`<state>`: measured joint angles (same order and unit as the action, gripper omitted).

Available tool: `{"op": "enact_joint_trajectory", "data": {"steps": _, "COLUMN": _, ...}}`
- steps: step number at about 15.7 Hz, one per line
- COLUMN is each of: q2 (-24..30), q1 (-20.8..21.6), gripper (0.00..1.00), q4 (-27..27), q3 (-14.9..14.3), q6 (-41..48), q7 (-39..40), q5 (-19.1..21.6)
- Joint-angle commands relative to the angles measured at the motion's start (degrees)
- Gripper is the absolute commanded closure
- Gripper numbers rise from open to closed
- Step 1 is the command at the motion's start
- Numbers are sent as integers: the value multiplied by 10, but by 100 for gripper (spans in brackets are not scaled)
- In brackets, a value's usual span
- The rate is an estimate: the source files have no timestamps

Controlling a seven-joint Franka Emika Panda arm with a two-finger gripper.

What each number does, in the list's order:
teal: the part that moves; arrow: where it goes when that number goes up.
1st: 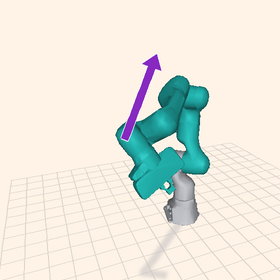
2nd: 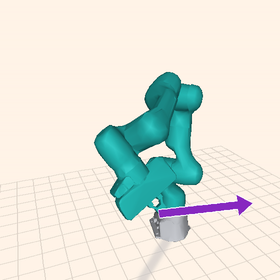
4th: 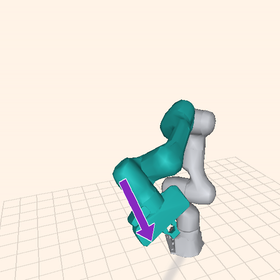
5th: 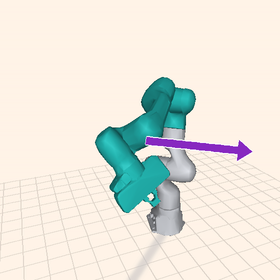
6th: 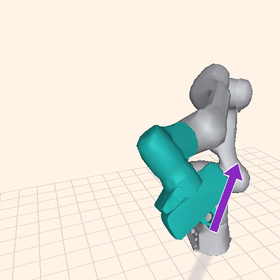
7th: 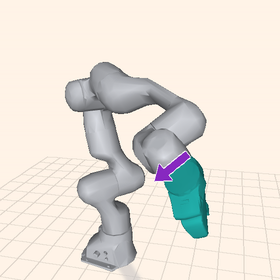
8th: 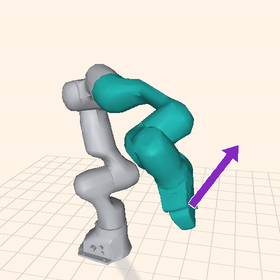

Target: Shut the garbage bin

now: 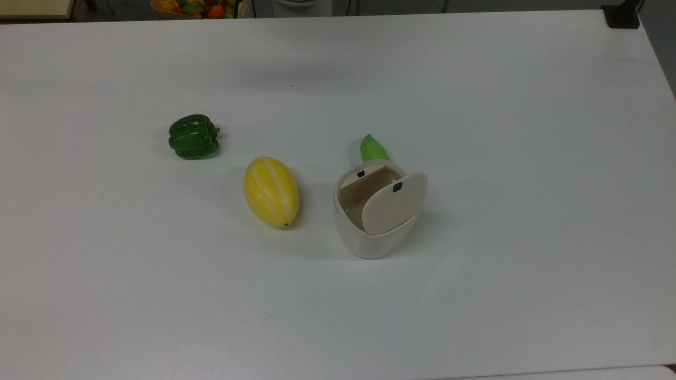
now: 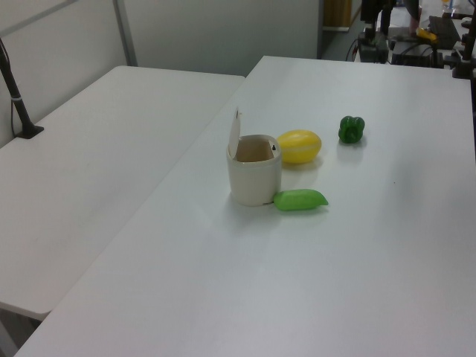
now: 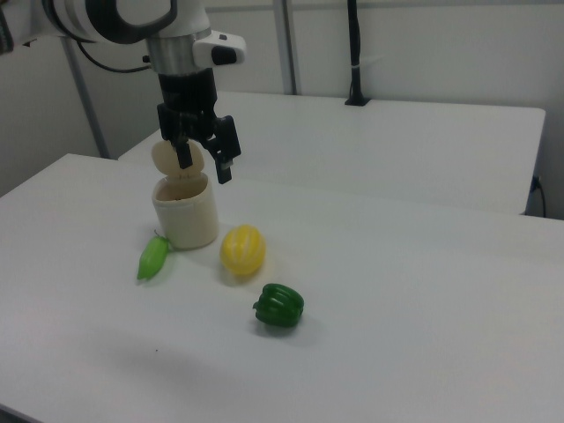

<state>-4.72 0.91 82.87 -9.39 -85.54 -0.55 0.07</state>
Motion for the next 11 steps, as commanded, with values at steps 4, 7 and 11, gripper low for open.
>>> {"op": "enact_joint_trajectory", "data": {"steps": 4, "q2": 11, "q1": 2, "gripper": 0, "q4": 8, "q3": 0, "q6": 15, "q7": -2, "q5": -4}}
{"op": "enact_joint_trajectory", "data": {"steps": 7, "q2": 11, "q1": 2, "gripper": 0, "q4": 8, "q3": 0, "q6": 17, "q7": -3, "q5": -3}}
{"op": "enact_joint_trajectory", "data": {"steps": 11, "q2": 9, "q1": 3, "gripper": 0, "q4": 8, "q3": 0, "q6": 17, "q7": -8, "q5": -2}}
